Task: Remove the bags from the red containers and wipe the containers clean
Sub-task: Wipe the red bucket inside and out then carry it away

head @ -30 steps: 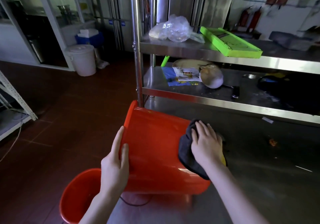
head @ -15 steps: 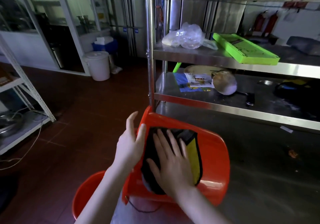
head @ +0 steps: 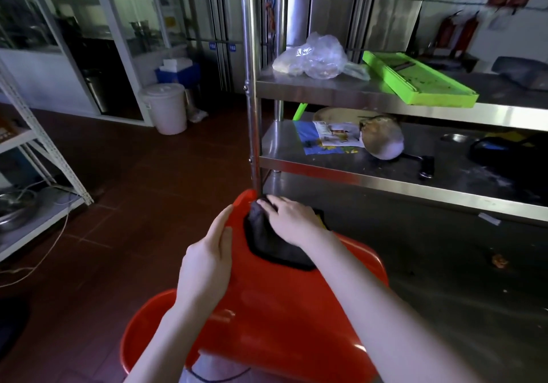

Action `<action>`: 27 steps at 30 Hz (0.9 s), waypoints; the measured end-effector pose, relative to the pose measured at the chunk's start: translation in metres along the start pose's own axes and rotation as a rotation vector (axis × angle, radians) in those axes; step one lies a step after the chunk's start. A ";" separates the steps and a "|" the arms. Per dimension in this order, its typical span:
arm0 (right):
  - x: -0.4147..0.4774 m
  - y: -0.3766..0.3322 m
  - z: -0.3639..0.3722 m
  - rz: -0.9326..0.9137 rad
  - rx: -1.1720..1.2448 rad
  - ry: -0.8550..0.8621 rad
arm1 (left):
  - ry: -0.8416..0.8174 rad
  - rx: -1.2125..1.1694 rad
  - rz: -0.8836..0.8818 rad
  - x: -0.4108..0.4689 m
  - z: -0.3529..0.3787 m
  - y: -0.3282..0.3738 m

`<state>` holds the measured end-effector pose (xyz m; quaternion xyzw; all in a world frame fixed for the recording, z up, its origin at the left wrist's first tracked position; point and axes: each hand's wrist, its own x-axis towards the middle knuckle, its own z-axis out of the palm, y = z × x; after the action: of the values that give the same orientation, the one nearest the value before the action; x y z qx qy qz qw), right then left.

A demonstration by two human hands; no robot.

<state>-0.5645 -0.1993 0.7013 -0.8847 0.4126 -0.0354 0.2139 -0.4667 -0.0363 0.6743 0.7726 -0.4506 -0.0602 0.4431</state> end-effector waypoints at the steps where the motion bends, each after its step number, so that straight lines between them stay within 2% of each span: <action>1: -0.005 0.002 0.001 -0.046 -0.035 0.028 | 0.009 0.028 -0.008 0.000 0.001 0.002; 6: -0.094 0.017 0.048 -0.354 -0.274 0.365 | 0.017 0.105 -0.044 0.020 0.007 0.011; 10: -0.144 0.032 0.080 -0.368 -0.250 0.433 | -0.034 -0.007 0.007 0.021 0.003 0.008; 14: -0.094 0.041 0.039 -0.149 -0.173 0.398 | -0.009 0.015 0.031 0.011 -0.003 0.000; 17: -0.051 0.072 0.002 0.010 0.010 0.098 | -0.016 0.033 0.025 -0.003 -0.006 0.000; 19: -0.048 0.091 -0.006 0.005 0.066 -0.013 | -0.018 0.074 0.015 -0.004 -0.006 0.001; 20: -0.055 0.097 -0.005 -0.034 0.033 0.020 | -0.015 0.099 0.005 -0.003 -0.006 0.002; 24: -0.127 0.108 0.029 -0.227 -0.253 0.338 | -0.017 0.130 -0.001 0.009 0.000 0.006; 27: -0.179 0.120 0.064 -0.274 -0.252 0.399 | -0.011 0.081 0.022 0.013 0.003 0.008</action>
<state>-0.7530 -0.1116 0.6145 -0.9274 0.3243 -0.1860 0.0099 -0.4656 -0.0495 0.6831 0.7847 -0.4637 -0.0413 0.4094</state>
